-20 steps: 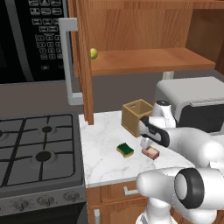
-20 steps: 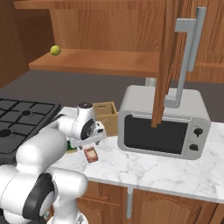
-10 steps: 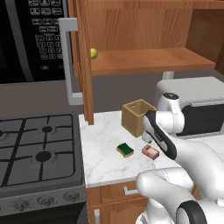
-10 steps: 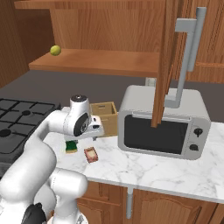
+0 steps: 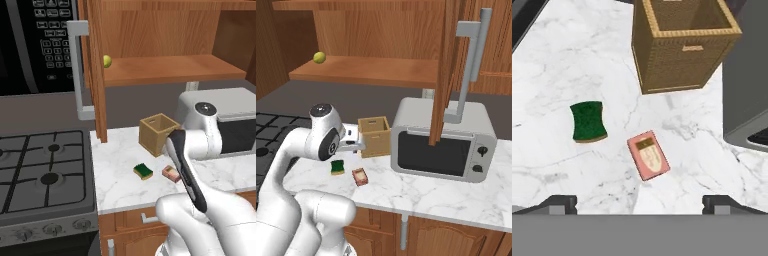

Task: Pick the bar soap and sponge from the cabinet and place them on the counter.

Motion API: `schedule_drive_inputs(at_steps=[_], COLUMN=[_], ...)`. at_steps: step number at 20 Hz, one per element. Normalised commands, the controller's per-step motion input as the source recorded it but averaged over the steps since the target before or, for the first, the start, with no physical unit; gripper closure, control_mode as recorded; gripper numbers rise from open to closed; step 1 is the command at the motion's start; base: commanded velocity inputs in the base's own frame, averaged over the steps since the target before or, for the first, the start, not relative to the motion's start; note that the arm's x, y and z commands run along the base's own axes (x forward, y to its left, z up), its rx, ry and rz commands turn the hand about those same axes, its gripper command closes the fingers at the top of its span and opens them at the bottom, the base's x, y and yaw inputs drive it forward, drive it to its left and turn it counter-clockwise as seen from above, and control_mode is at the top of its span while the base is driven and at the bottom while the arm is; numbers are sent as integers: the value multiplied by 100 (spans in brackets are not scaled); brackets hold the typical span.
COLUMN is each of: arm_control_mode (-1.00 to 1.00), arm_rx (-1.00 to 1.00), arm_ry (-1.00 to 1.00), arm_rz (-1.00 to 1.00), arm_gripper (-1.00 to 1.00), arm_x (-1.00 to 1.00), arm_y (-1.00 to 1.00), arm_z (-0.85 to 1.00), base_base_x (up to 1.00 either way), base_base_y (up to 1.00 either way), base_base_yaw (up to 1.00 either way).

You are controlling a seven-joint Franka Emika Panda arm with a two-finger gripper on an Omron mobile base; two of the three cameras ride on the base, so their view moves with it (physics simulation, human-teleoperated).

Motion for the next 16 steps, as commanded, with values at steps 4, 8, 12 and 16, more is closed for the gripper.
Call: schedule_drive_inputs(at_steps=[4,8,12,16], arm_control_mode=[-100,-100,-100,-100], arm_rx=[0,-3,-1,0], arm_ry=[-22,-21,-24,-26], arm_rz=[-13,-13,-12,-9], arm_gripper=[-100,-100,-100,-100], arm_x=[-47,-50,-51,-52], arm_y=[8,4,5,10], arm_z=[61,49,53,54], base_base_x=[0,0,0,0], base_base_y=[0,0,0,0], base_base_yaw=[0,0,0,0])
